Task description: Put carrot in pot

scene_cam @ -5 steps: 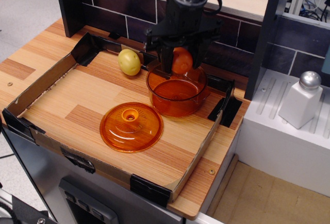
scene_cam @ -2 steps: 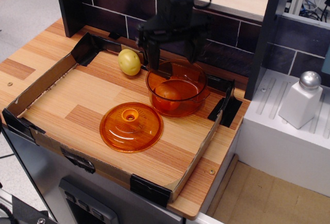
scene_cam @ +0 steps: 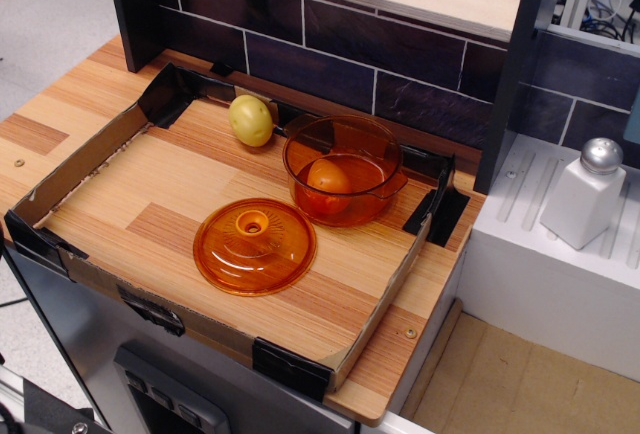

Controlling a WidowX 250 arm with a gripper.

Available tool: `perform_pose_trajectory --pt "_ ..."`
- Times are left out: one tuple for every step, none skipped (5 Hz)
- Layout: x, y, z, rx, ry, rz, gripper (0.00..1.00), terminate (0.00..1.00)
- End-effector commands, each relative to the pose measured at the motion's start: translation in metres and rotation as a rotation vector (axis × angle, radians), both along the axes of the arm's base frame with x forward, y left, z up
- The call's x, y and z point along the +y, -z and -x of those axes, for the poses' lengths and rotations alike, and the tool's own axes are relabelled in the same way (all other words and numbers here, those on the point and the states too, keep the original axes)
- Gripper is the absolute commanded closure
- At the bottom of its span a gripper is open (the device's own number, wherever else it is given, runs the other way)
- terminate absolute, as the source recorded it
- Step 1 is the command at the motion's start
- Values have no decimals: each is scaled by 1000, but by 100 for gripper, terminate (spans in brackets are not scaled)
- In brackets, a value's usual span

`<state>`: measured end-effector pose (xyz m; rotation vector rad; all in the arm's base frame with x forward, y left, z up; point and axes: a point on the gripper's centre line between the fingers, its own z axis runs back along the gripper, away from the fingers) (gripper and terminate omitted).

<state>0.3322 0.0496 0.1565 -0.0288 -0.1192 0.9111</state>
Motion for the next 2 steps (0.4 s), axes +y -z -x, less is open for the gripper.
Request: perform_pose_trajectory --pt "9 -21 0 -61 -1 -9 0 0" --pt "9 -21 0 -61 -1 -9 0 100"
